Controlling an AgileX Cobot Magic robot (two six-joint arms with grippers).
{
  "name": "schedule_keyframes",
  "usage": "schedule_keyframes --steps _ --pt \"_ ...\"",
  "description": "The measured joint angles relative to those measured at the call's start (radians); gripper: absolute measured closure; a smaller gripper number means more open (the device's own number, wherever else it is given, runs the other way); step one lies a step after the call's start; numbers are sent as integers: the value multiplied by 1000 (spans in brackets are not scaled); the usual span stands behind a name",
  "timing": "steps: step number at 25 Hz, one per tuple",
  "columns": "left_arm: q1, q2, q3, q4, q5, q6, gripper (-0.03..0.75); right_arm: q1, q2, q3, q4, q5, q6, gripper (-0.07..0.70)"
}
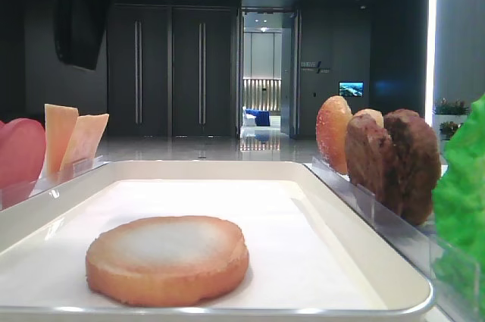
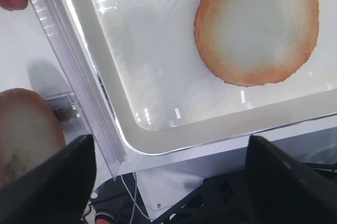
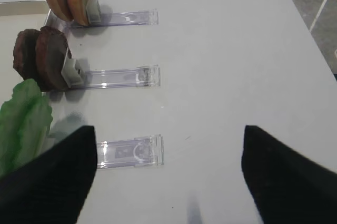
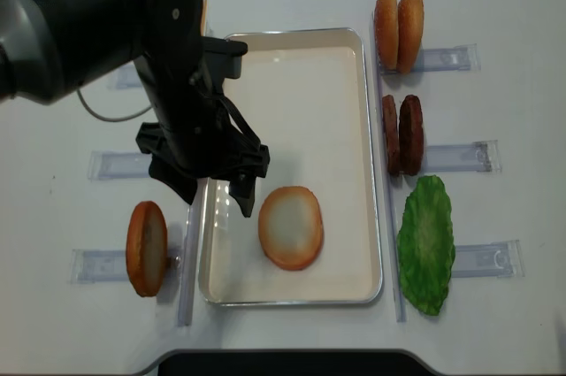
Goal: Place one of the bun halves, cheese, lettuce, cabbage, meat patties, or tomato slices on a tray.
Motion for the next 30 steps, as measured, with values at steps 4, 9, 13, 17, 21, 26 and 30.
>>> schedule_keyframes --steps 4,9,13,17,21,26,30 --pt "0 -35 0 1 2 0 29 0 0 0 0 0 0 93" --pt "0 -83 0 15 5 3 29 0 0 0 0 0 0 93" --pt "9 -108 0 28 6 13 31 0 0 0 0 0 0 93" --pt "26 -119 0 36 6 25 34 0 0 0 0 0 0 93" --pt "64 -143 2 44 7 47 34 0 0 0 0 0 0 93" --pt "120 -176 4 51 9 78 34 0 0 0 0 0 0 93" --pt "179 -196 4 55 10 103 50 0 0 0 0 0 0 93"
